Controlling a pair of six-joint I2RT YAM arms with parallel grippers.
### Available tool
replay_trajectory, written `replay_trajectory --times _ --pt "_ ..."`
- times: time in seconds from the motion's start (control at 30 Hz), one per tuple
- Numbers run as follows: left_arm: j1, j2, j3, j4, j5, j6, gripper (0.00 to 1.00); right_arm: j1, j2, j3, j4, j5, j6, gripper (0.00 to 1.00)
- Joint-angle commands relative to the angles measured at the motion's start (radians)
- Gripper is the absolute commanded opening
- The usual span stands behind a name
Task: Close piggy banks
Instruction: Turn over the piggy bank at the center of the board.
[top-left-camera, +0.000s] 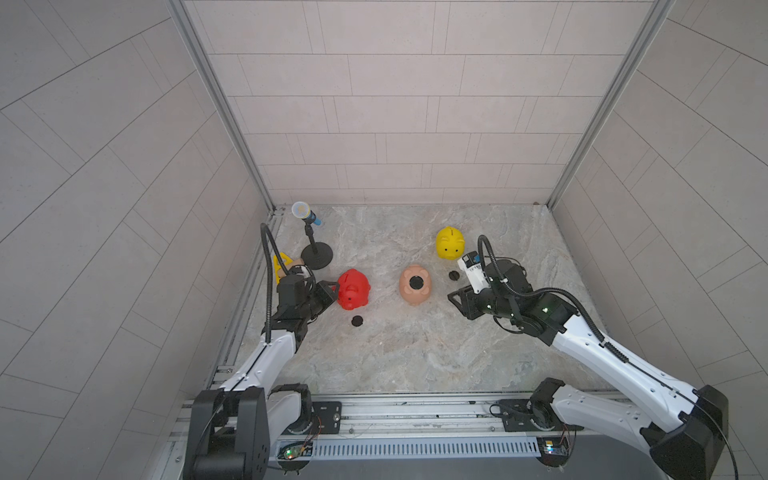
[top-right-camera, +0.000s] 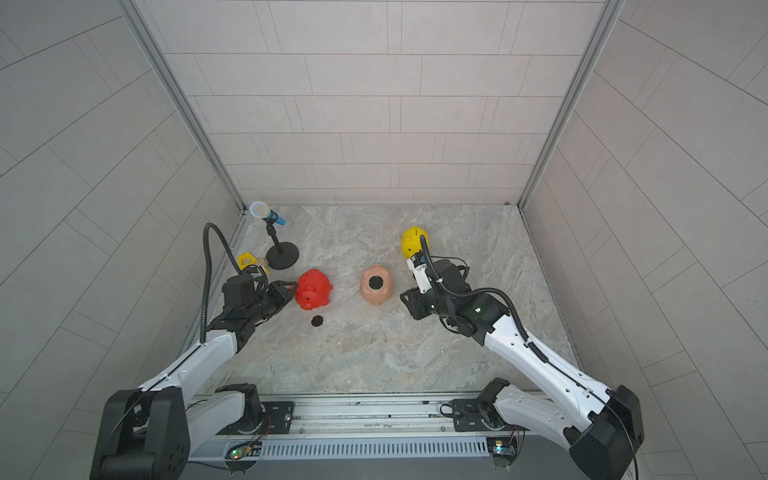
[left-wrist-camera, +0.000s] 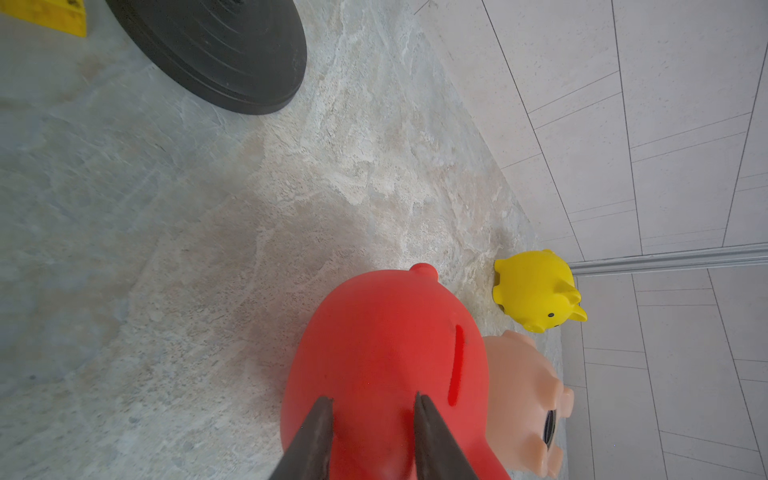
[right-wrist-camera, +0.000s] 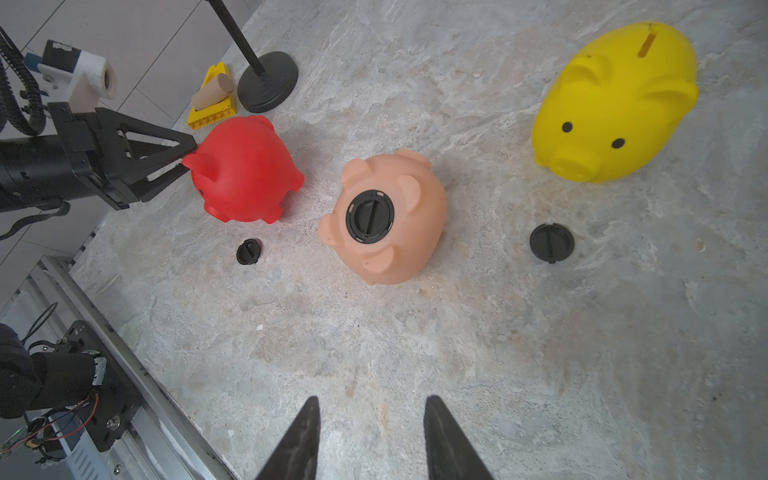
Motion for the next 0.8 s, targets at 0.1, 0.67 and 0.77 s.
replay_trajectory --times 0.1,0.67,0.77 --pt "0.009 0.018 -0.012 -0.150 -0.070 0.067 0.34 0.004 -0.009 -0.011 0.013 0.014 0.000 0.42" --pt "0.018 0.014 -0.003 -0.177 -0.100 0.086 0.36 0.004 -0.009 -0.015 0.012 0.015 0.003 0.42" --pt "0.018 0.008 -0.003 -0.184 -0.101 0.087 0.36 0.004 -0.010 -0.016 0.013 0.015 0.004 0.42"
